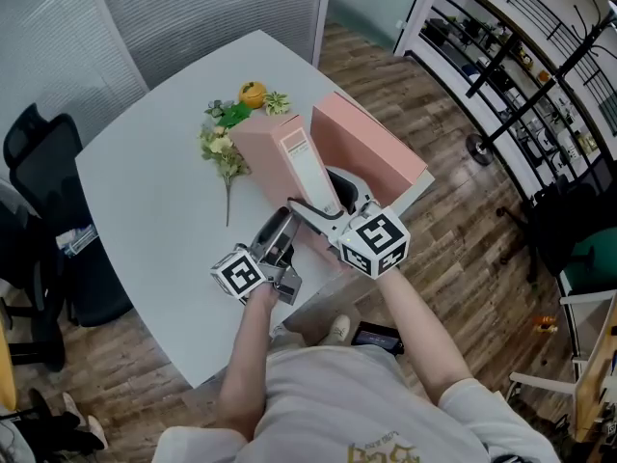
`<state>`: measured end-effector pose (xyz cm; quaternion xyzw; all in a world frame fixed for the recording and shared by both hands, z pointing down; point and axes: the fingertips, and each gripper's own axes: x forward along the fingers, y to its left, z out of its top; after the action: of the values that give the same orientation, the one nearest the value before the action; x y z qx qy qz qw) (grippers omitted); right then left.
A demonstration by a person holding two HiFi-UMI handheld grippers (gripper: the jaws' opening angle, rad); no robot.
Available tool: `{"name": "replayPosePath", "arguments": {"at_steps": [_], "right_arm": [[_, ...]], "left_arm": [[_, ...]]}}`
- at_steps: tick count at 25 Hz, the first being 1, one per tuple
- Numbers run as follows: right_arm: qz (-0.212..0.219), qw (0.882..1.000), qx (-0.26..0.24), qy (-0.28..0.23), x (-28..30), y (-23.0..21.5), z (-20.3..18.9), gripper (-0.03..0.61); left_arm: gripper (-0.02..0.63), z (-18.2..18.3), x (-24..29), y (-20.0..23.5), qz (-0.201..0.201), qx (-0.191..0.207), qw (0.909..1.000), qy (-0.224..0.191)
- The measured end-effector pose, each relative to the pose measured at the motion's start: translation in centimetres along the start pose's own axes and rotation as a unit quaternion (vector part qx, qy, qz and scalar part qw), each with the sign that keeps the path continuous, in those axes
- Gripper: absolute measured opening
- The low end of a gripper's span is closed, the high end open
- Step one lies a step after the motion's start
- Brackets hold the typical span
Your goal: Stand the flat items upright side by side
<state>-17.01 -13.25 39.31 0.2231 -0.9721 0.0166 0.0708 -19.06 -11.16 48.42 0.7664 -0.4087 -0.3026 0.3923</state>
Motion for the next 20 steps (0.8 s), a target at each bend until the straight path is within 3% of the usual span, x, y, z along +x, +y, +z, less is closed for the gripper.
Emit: {"name": "replayPosePath", "arguments": {"at_steps": [20], "right_arm": [[-0.005, 1.0, -0.003, -0.017, -2.1, 0.4, -0.6, 0.334]], "left_arm": [[0.266, -1.5, -0.2, -0.5, 0.002, -0.002, 1.0, 0.006]]}}
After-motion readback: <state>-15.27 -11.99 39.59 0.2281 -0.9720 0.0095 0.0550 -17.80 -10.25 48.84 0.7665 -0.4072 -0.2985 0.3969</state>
